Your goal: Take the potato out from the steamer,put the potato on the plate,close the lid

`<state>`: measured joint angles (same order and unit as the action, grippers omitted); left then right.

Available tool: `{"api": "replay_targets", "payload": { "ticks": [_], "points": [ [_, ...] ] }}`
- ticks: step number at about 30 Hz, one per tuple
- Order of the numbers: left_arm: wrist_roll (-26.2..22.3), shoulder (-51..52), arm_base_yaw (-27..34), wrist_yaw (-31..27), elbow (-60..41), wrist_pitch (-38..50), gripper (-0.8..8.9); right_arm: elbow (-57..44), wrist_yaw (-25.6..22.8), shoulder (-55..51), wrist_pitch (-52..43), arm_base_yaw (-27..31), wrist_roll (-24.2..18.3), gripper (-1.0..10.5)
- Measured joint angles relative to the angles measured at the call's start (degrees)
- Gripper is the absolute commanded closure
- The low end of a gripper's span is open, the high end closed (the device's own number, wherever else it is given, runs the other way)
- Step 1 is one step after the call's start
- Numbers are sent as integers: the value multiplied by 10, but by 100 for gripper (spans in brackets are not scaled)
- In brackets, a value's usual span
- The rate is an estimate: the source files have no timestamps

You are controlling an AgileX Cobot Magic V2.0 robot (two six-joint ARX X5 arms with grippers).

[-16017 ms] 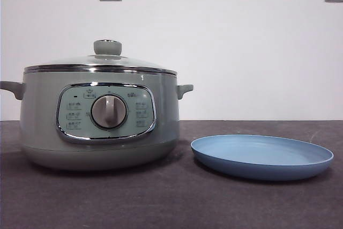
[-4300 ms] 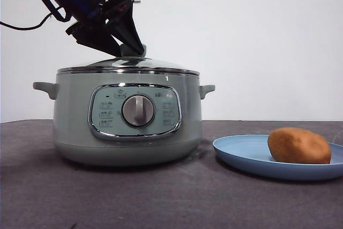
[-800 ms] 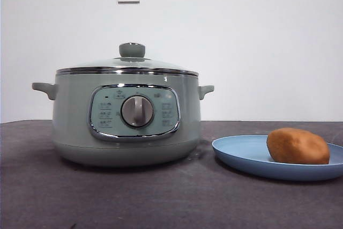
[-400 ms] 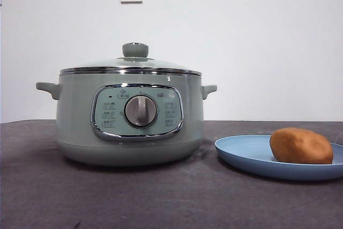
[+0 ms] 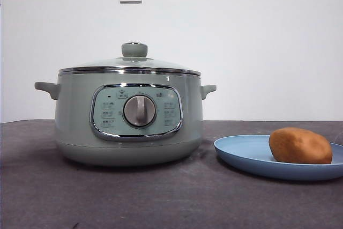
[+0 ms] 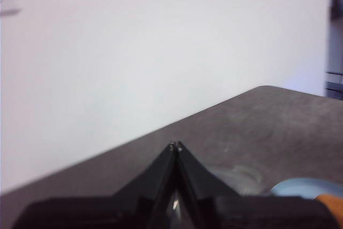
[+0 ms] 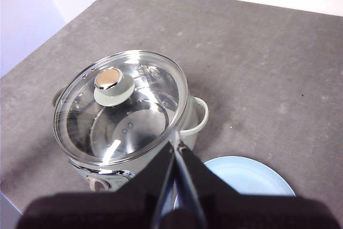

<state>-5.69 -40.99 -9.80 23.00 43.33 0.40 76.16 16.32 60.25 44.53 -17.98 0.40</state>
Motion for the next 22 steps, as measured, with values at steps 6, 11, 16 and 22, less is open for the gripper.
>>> {"api": "replay_targets", "payload": {
  "ticks": [6, 11, 16, 22],
  "points": [
    [52, 137, 61, -76, -191, 28, 816, 0, 0, 0, 0, 0, 0, 948],
    [68, 271, 91, -79, -313, 40, 816, 0, 0, 0, 0, 0, 0, 948],
    [94, 370, 107, -82, -403, 44, 816, 0, 0, 0, 0, 0, 0, 948],
    [118, 407, 112, -108, -424, -6, 814, 0, 0, 0, 0, 0, 0, 948]
  ]
}}
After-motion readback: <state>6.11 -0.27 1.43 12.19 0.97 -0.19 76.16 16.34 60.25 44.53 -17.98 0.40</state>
